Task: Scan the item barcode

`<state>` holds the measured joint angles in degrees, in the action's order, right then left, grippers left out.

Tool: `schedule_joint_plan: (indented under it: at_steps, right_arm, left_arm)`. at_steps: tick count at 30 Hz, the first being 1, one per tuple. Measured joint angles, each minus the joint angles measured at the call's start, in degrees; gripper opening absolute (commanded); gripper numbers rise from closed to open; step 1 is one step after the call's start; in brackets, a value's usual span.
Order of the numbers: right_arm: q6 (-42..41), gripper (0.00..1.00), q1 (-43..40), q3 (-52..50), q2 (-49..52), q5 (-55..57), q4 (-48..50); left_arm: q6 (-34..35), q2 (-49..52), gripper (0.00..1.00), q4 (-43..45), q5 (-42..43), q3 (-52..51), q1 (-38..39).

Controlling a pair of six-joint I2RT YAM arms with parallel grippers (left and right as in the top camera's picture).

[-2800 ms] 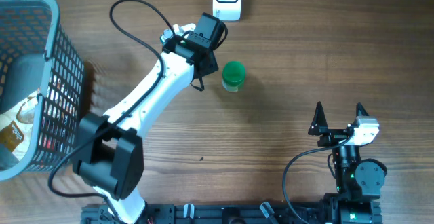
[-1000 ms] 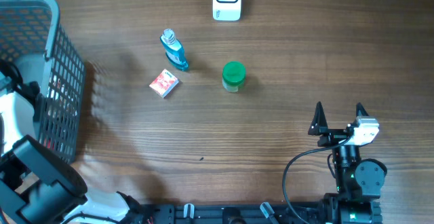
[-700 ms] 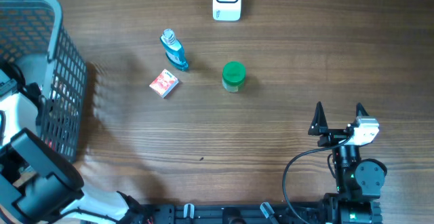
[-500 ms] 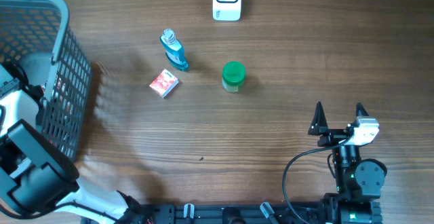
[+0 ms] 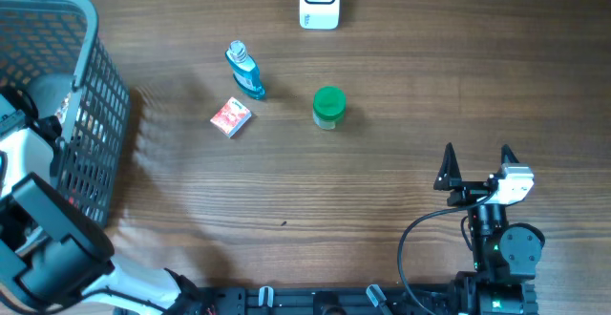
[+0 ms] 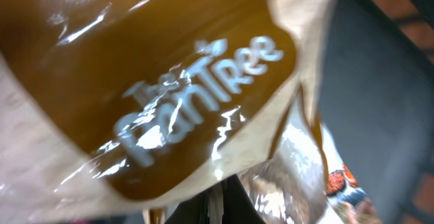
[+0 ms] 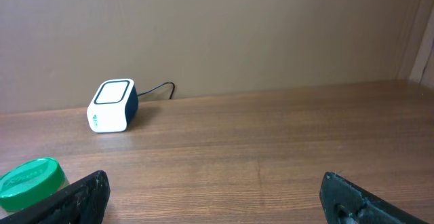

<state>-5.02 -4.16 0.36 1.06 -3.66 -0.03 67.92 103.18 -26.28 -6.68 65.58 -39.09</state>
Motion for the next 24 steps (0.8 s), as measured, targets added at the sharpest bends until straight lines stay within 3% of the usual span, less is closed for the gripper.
schedule_joint_plan:
  at_steps: [8, 10, 11, 12, 13, 24]
  right_arm:
    - [0.0, 1.0, 0.0, 0.0, 0.0, 0.0, 0.0]
    - [0.0, 1.0, 0.0, 0.0, 0.0, 0.0, 0.0]
    - [0.0, 1.0, 0.0, 0.0, 0.0, 0.0, 0.0]
    - [0.0, 1.0, 0.0, 0.0, 0.0, 0.0, 0.0]
    - [0.0, 1.0, 0.0, 0.0, 0.0, 0.0, 0.0]
    - [0.17, 1.0, 0.0, 0.0, 0.0, 0.0, 0.0]
  left_arm:
    - [-4.59, -16.5, 0.05, -2.84, 5.99, -0.42, 0.0]
    - [-5.38, -20.87, 0.33, -2.86, 5.92, -0.39, 0.0]
    - [-5.81, -23.04, 0.55, -3.43, 5.44, -0.39, 0.0]
    - [-6.29, -24.09, 0.84, -4.2, 5.03, -0.37, 0.0]
    - [-6.4, -24.46, 1.0, -5.7, 4.55, -0.37, 0.0]
    - [-7.89, -14.75, 1.0, -14.01, 1.81, -0.5, -0.79]
